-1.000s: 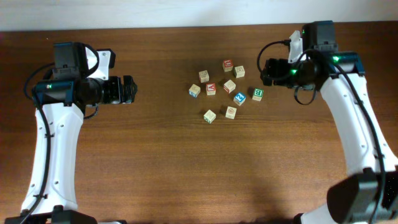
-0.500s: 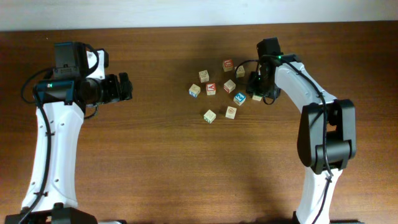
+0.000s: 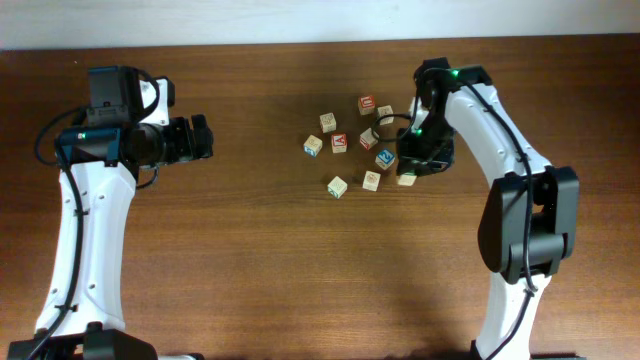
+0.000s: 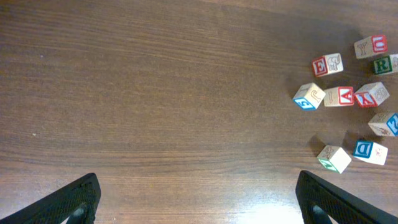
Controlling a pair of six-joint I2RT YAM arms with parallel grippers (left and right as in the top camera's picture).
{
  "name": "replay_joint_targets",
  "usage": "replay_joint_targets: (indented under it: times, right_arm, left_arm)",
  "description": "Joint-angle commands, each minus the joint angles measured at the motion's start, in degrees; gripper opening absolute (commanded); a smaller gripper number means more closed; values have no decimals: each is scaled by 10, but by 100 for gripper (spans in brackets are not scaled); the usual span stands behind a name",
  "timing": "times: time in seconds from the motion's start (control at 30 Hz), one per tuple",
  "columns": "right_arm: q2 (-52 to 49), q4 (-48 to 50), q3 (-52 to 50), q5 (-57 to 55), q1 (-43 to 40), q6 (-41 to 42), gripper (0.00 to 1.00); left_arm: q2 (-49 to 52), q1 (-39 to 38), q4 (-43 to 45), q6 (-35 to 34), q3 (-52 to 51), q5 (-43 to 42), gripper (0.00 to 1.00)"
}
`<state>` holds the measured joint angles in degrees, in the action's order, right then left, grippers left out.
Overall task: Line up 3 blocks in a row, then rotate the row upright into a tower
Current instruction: 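Carry the B block toward the near table area and set it down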
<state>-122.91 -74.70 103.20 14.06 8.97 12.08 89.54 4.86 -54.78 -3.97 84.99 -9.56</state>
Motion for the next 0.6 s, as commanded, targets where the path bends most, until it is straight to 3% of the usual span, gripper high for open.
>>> replay_joint_targets:
  times: [0.0,0.1,0.2,0.33,0.43,0.5,0.57]
  right_arm:
    - [15,-41,6,70,48,-59,24]
    - [15,-78,-3,58,132,-56,24]
    - [15,-41,-52,-87,219,112,21]
    - [15,67,-140,-128,265,170,22]
    - [15,81,-159,-117,266,170,34]
    - [15,75,-160,-107,266,169,50]
    - [15,68,-152,-86,265,153,52]
  left_arm:
    - [2,2,6,-3,10,4,99]
    - [3,2,18,-3,10,4,99]
    - [2,2,40,-3,10,4,99]
    - [3,2,46,-4,10,4,99]
    - [3,2,45,-4,10,4,99]
    - [2,2,46,-4,10,4,99]
    - [2,2,46,-4,10,4,99]
